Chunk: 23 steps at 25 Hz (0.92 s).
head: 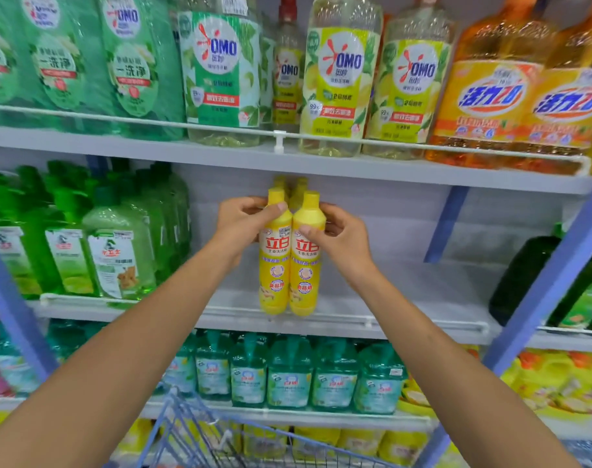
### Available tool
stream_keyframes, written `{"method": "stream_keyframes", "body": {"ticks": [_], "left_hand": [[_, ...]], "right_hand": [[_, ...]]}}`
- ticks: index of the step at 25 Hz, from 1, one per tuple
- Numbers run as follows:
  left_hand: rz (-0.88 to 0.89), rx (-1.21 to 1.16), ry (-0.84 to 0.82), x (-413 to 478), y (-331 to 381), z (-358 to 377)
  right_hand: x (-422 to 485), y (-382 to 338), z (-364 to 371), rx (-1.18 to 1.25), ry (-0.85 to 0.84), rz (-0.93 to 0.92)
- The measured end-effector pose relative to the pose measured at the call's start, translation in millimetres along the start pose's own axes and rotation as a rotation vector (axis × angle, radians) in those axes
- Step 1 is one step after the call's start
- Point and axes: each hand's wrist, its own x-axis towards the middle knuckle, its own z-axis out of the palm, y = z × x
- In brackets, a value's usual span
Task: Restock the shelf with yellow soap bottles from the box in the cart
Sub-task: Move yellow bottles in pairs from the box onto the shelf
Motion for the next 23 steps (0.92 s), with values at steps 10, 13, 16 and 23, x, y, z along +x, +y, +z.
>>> {"method": "stream_keyframes", "body": {"ticks": [10, 13, 16, 23], "left_hand": [[-0.037, -0.04, 0.128, 31.6, -36.8, 8.4], [-0.044, -0.043, 0.141, 29.2, -51.5, 7.2], [-0.018, -0.026, 0.103, 27.1, -55.9, 3.3], [-0.05, 0.049, -0.237, -10.3, -112.8, -10.3]], "right_hand": [[22.9, 29.8, 16.1, 0.051, 0.05, 0.066], [23.4, 39.0, 20.9, 0.06, 0.017, 0.075], [13.9, 53.1, 21.4, 0.064, 0.022, 0.078], [-17.9, 96.4, 17.2, 0.062, -0.019, 0.117]]}}
